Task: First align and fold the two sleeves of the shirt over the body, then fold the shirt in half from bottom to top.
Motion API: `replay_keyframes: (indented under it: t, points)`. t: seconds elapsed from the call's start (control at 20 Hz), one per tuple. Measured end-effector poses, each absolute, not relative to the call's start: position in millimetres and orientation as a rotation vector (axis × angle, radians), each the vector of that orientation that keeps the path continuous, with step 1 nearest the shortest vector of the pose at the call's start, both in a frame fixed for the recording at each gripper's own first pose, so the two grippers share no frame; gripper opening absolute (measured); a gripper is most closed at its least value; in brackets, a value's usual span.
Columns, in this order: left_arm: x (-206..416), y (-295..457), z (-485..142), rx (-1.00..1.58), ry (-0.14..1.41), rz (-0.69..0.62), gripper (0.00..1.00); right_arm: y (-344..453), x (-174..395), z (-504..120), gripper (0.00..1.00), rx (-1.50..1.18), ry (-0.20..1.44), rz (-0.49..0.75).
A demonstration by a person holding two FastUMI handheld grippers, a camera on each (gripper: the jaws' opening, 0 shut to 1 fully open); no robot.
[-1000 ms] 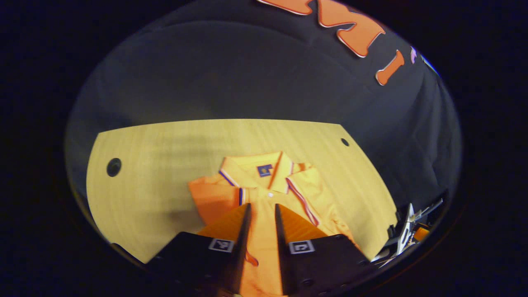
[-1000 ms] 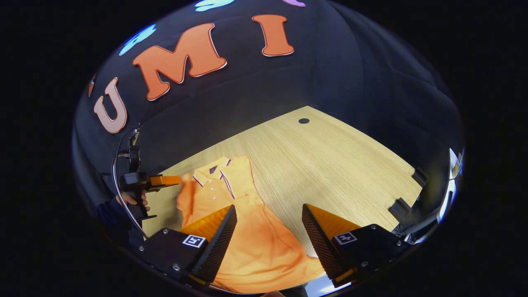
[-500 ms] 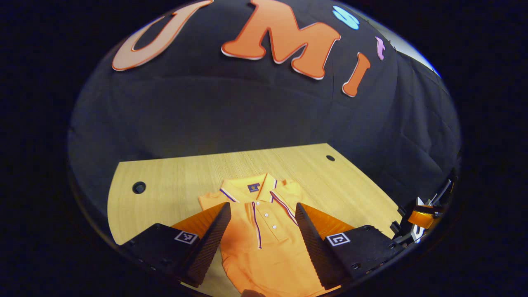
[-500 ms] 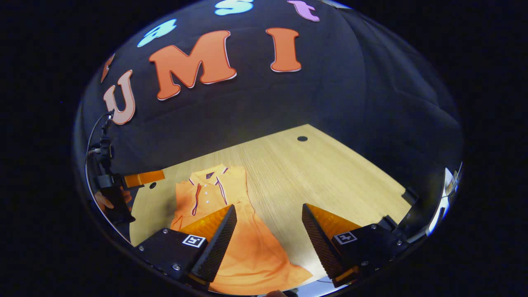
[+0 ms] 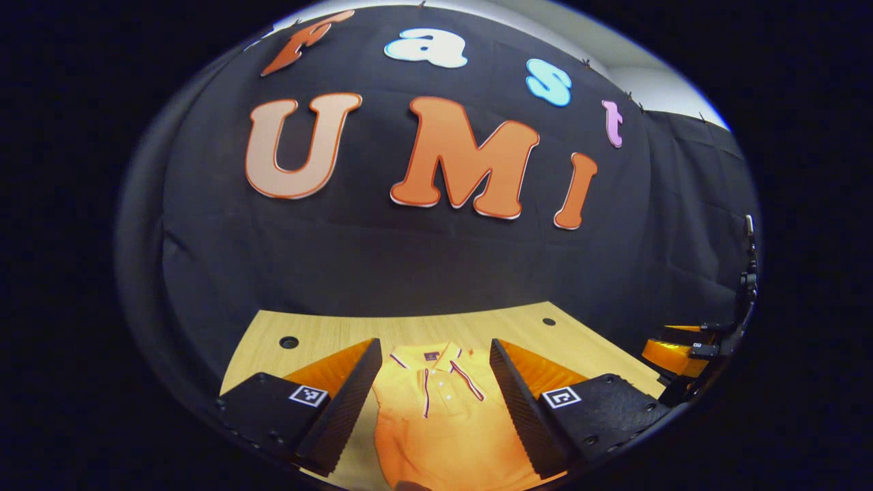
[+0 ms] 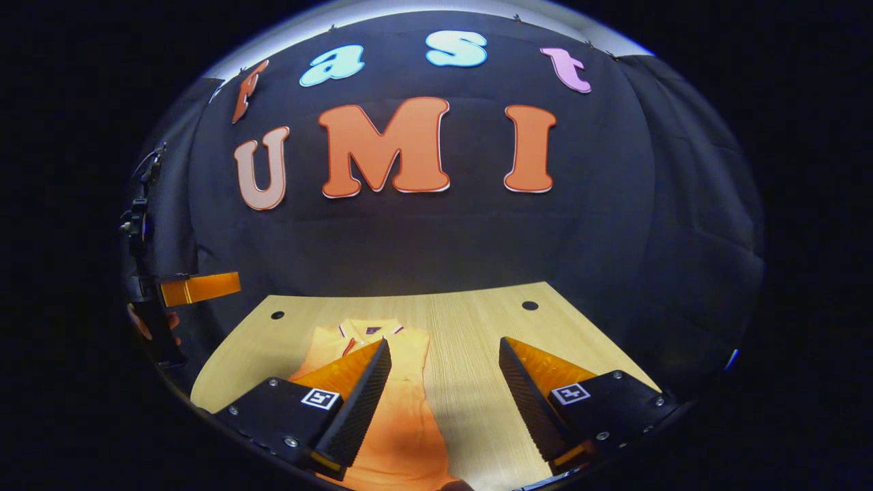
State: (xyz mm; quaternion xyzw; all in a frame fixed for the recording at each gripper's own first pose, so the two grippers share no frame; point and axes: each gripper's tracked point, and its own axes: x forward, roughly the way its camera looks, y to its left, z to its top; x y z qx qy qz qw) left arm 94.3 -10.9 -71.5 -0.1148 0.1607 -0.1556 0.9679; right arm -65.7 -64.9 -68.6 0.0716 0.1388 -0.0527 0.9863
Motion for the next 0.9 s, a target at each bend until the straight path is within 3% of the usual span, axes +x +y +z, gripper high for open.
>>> replay_keyframes:
  t: [0.25,0.45,0.6,0.9]
  points:
    - [22.9,15.0,-6.5,-0.213,0.093,-0.175,0.97,-73.4,-82.2,-43.9,0.97,0.091,0.145,-0.044]
    - [-25.3,23.6,17.5,-0.114,-0.028,-0.055,0.98,-67.0,-97.6,-57.5,0.96,0.113,0.147,-0.002]
    - [-47.2,9.0,-18.8,-0.037,0.109,-0.042,0.98,-61.6,-104.3,-87.2,0.96,0.112,0.217,0.03]
    - [-71.4,-9.4,-147.9,-0.088,0.445,-0.086,0.97,-42.0,-137.3,-159.5,0.96,0.129,0.452,0.128]
